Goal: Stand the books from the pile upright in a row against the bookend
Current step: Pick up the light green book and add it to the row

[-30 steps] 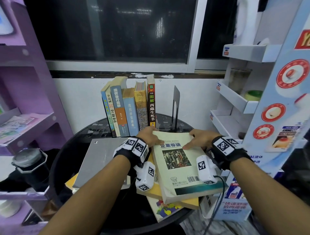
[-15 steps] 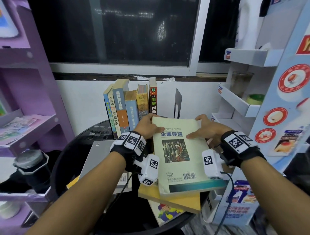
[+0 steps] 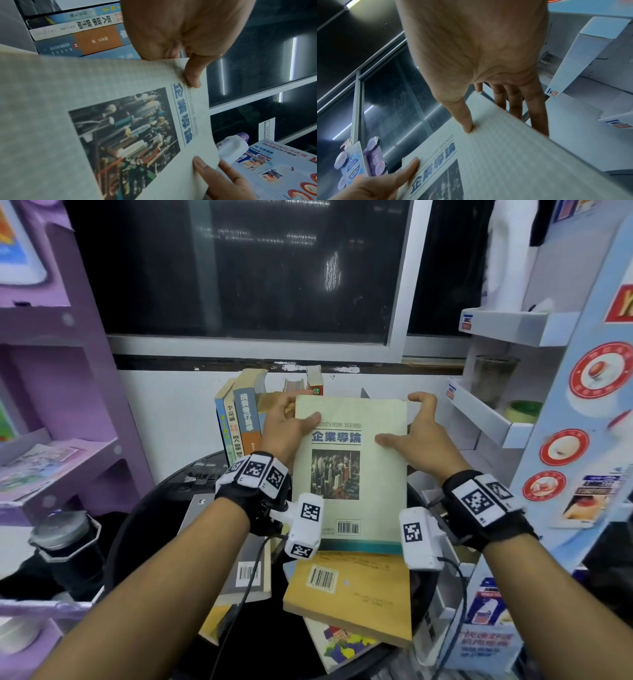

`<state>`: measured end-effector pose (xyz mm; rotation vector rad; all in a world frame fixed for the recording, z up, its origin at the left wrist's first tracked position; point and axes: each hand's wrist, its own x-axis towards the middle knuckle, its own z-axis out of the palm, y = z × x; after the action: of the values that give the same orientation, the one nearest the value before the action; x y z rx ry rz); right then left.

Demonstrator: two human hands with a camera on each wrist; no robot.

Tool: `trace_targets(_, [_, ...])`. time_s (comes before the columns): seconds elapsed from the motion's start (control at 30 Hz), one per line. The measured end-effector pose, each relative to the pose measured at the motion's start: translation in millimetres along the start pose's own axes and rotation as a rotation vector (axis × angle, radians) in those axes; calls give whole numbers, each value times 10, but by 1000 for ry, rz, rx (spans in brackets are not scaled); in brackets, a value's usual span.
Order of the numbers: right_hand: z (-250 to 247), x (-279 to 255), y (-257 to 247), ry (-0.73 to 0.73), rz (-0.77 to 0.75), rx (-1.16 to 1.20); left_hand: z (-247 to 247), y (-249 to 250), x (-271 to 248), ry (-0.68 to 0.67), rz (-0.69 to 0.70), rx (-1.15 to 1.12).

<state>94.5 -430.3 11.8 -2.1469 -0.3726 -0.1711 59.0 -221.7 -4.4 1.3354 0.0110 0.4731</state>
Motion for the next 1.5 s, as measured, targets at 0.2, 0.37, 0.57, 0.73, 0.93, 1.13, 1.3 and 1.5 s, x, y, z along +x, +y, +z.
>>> trace_targets(0.2, [40, -116, 4, 65, -129, 59, -52, -64, -4, 88, 8, -144])
trace_targets(0.37, [-27, -89, -38, 54, -156, 75, -85, -114, 35, 97, -7, -204])
trace_targets(0.57, [-210, -51, -211, -115, -136, 97, -115, -100, 21, 35, -21, -273])
trace_targets(0.73, [-397, -75, -384, -405, -143, -8, -39, -13, 28, -73, -3, -246])
trace_targets(0.93, [-462, -180, -454, -495, -167, -86, 45, 23, 67, -132, 20, -168])
trace_targets(1.13, [-456, -176, -498, -319, -225, -143, 53, 104, 178, -176, 89, 196])
trace_targets(1.3, [-448, -165, -542, -211, -233, -202, -14, 172, 340, -68, 193, 320])
trace_targets(1.5, [-385, -107, -622, -116, -193, -242, -62, 165, 516, 24, 186, 527])
